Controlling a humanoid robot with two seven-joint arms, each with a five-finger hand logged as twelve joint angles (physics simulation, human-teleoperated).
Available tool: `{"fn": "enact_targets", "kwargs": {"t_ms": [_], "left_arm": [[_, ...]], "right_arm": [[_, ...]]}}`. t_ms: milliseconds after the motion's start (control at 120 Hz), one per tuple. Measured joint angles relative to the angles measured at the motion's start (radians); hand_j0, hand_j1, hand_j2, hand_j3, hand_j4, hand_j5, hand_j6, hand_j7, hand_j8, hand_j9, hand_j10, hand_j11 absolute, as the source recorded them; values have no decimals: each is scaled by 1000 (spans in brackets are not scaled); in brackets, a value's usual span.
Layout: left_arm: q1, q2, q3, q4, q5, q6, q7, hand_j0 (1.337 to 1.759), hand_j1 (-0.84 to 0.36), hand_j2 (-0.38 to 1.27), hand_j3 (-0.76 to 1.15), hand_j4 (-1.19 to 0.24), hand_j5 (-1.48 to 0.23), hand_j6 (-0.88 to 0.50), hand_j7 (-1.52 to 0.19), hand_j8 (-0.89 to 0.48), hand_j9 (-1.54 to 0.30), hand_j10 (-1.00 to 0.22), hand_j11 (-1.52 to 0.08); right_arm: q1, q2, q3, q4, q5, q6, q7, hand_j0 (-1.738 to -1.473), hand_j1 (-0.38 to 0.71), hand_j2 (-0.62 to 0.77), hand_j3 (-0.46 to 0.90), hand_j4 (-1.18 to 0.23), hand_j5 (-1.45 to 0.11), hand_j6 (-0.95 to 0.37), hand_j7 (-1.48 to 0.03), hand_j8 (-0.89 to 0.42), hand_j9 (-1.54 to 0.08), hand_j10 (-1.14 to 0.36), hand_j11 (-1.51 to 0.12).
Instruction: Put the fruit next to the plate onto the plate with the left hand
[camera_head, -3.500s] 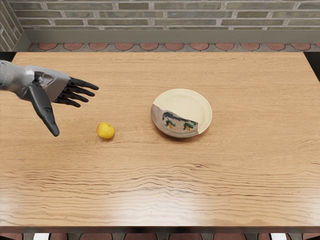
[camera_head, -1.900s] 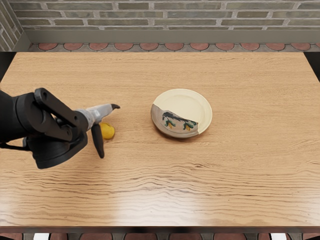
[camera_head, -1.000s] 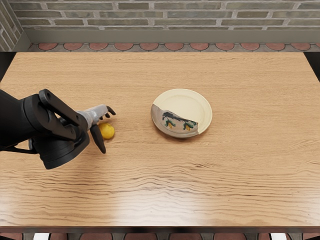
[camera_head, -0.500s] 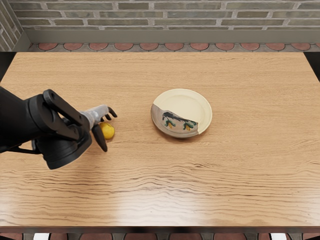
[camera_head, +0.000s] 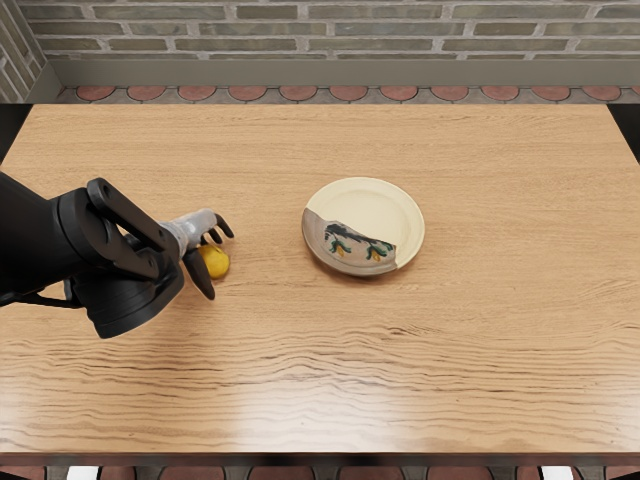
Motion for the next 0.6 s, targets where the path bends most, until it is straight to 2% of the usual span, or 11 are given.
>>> {"fn": "enact_targets", "kwargs": {"t_ms": [92, 225, 317, 342, 600], "left_arm": [[0, 0, -1, 0, 1, 0, 0, 1658, -261, 114, 0, -510, -665, -493, -665, -464, -665, -511, -664], [-1, 0, 0, -1, -2, 0, 1, 1656, -284, 344, 0, -655, -865, -495, -863, -462, -868, -654, -868], [-2, -5, -1, -2, -7, 1, 2, 1655, -278, 484, 0, -721, -927, -555, -930, -509, -942, -713, -941], [-1, -14, -1, -1, -8, 2, 2, 1655, -274, 464, 0, -741, -929, -564, -942, -516, -959, -727, -957], [3, -20, -2, 0, -9, 2, 2, 1648, -268, 453, 0, -813, -998, -525, -1054, -445, -1075, -675, -1087]], "right_arm": [[0, 0, 0, 0, 0, 0, 0, -1658, -333, -3, 0, -13, -17, -13, -17, -13, -17, -13, -17], [0, 0, 0, 0, 0, 0, 0, -1658, -333, -3, 0, -13, -17, -13, -17, -13, -17, -13, -17], [0, 0, 0, 0, 0, 0, 0, -1658, -333, -3, 0, -13, -17, -13, -17, -13, -17, -13, -17], [0, 0, 0, 0, 0, 0, 0, -1658, -333, -3, 0, -13, -17, -13, -17, -13, -17, -13, -17], [0, 0, 0, 0, 0, 0, 0, -1658, -333, -3, 0, -13, -17, -13, -17, -13, -17, -13, -17]]}}
